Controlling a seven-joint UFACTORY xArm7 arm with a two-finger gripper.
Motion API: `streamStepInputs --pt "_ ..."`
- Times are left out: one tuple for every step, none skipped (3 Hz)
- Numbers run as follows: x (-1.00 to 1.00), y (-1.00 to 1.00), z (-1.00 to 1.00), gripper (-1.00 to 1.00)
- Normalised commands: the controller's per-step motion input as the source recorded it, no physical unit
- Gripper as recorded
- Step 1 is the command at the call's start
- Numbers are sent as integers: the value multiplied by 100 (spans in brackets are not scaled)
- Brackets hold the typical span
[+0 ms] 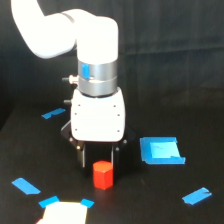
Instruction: Pick up the red object from the table
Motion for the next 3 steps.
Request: streamStepInputs --pt "4 -76 -100 100" --pt "22 6 -36 -100" --pt "-81 52 100 -100"
